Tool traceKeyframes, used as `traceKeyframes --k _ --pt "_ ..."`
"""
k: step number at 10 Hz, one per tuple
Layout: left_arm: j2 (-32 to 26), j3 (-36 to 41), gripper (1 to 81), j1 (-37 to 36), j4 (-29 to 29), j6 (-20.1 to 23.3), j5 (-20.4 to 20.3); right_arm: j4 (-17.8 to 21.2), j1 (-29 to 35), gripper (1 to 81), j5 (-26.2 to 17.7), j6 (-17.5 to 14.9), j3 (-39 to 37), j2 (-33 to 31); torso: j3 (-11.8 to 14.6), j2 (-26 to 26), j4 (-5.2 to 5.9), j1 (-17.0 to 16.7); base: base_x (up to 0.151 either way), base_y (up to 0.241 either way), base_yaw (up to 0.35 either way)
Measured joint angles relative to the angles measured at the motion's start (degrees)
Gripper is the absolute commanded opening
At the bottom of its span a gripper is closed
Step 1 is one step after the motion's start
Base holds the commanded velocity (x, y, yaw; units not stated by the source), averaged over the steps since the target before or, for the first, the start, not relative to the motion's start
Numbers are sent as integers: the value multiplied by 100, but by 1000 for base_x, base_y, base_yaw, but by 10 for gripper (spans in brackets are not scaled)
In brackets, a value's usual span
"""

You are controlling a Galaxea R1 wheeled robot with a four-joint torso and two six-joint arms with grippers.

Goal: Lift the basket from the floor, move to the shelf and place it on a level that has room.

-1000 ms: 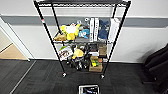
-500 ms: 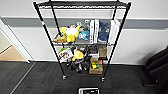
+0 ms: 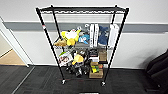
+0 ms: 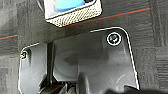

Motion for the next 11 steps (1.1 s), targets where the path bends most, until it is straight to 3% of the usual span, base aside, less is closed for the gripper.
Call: traceKeyframes --k 7,11 --pt "-50 -9 811 -529 -35 0 468 291 645 811 -364 -2 0 -101 -129 -1272 0 804 0 0 0" --pt "-46 -9 811 -752 -50 0 592 416 974 811 -489 0 101 -208 -796 -1989 0 1261 0 0 0"
